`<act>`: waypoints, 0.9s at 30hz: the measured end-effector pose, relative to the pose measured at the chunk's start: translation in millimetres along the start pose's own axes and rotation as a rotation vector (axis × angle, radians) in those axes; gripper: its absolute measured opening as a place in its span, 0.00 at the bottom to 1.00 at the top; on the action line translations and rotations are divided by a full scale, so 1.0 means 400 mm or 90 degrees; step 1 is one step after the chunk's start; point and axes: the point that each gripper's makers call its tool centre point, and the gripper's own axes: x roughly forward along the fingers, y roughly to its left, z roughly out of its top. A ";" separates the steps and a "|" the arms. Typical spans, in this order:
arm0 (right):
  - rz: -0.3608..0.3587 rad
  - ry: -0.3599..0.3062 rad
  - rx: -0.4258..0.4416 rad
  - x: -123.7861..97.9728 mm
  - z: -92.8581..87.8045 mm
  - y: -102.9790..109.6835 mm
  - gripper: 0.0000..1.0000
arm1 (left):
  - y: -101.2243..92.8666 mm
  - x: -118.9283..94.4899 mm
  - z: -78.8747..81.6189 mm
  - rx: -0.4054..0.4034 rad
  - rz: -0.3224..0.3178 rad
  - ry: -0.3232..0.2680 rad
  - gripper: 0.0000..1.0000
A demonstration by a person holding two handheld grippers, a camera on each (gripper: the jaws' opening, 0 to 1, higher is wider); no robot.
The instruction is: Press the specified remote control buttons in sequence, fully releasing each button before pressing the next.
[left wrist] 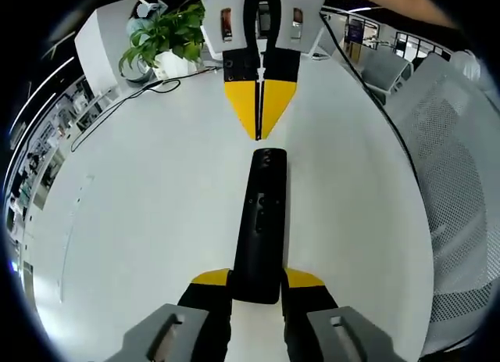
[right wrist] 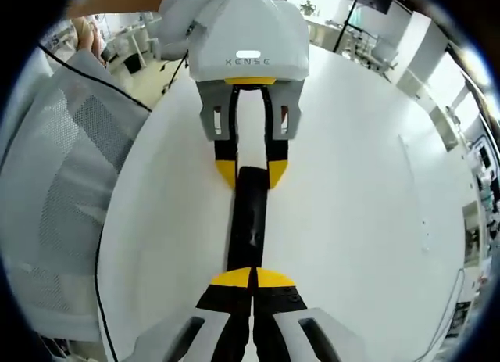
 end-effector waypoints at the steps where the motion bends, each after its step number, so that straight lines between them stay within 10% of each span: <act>1: 0.002 0.001 0.001 0.001 -0.001 0.001 0.00 | 0.000 0.000 0.000 0.000 0.000 0.000 0.23; 27: 0.018 0.009 0.008 0.073 -0.012 0.003 0.00 | -0.003 0.000 0.001 -0.001 -0.002 -0.009 0.23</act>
